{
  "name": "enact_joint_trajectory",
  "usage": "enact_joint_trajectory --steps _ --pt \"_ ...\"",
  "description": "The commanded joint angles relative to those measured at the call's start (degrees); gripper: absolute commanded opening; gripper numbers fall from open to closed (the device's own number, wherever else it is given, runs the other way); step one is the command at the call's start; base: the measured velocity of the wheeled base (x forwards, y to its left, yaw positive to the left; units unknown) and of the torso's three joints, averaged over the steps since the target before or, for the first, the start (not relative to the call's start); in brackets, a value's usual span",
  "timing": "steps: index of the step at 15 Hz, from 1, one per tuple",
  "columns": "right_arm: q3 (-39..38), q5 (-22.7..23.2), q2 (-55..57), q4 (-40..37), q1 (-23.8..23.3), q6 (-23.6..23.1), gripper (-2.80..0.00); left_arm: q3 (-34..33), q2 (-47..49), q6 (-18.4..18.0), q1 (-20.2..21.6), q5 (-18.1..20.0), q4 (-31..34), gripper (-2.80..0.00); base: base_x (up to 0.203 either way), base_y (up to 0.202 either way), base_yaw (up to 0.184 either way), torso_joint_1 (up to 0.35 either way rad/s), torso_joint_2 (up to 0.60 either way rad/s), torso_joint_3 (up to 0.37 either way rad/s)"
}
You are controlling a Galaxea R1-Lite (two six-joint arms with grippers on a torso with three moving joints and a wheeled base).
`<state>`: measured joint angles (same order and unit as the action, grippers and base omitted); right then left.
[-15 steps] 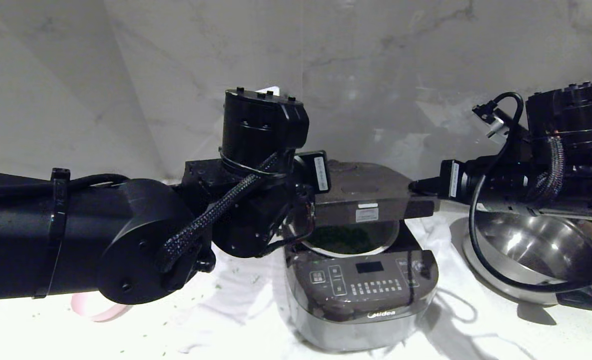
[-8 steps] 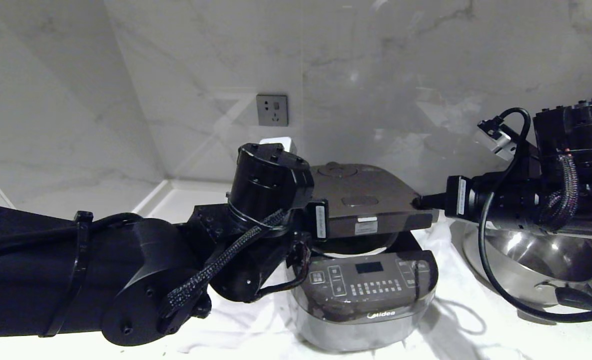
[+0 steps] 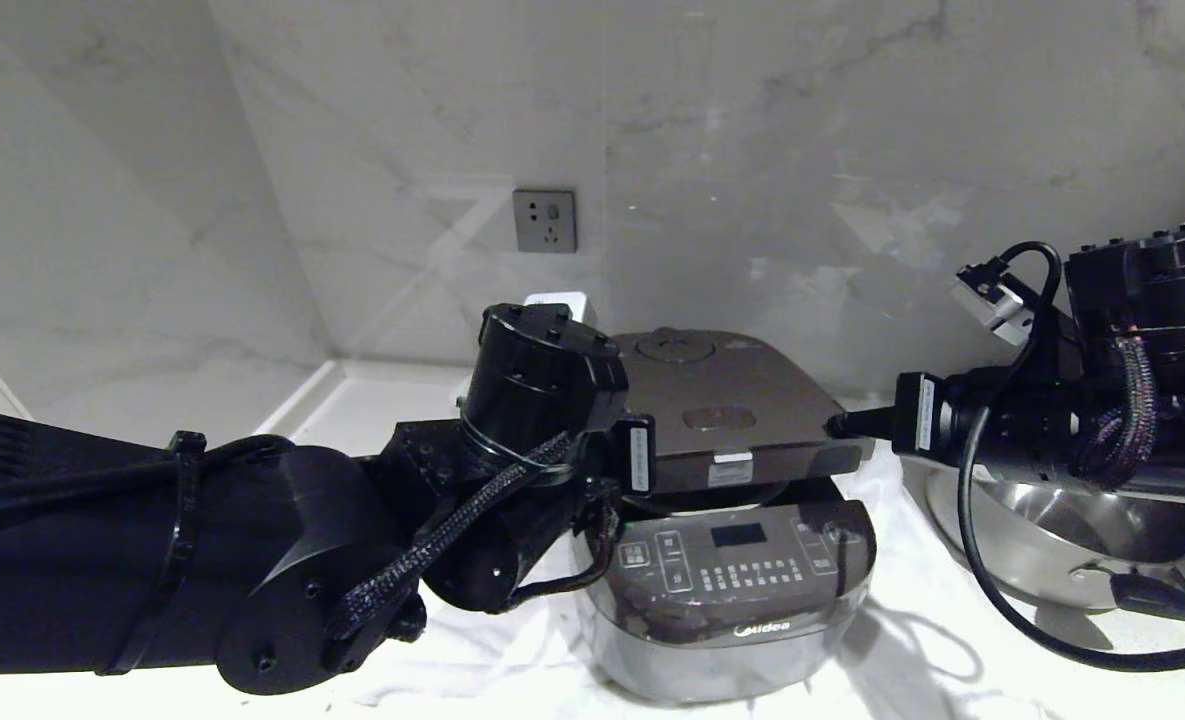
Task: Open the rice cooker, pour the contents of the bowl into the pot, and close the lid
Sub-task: Close the rice cooker
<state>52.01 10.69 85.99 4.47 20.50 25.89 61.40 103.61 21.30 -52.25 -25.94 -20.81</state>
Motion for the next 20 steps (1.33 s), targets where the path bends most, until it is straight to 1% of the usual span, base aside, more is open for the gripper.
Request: enact_joint_trajectory --steps 1,7,10,17,20 --pt "-1.3 0.1 0.5 1.1 0.0 0.1 -2.80 0.1 0.5 0.1 0.0 -0.2 -0.1 -2.80 0.000 0.000 0.000 0.000 0.00 0.000" --pt "-3.4 0.2 1.5 2.8 0.1 0.2 -2.80 -0.1 1.1 0.1 0.1 -0.3 -0.1 -2.80 0.000 0.000 0.000 0.000 0.00 0.000" --pt "-4.4 0.2 1.6 3.9 0.1 1.1 -2.80 -0.2 1.5 0.1 0.1 -0.3 -0.1 -2.80 0.000 0.000 0.000 0.000 0.00 0.000" --pt "-5.7 1.3 2.6 5.2 0.1 1.2 -2.80 -1.2 2.8 0.1 0.0 -0.3 0.0 -2.80 0.000 0.000 0.000 0.000 0.00 0.000" --pt "-6.1 1.5 3.1 5.5 0.6 2.9 -2.80 -2.4 2.8 0.1 -0.1 -0.3 -0.1 -2.80 0.000 0.000 0.000 0.000 0.00 0.000"
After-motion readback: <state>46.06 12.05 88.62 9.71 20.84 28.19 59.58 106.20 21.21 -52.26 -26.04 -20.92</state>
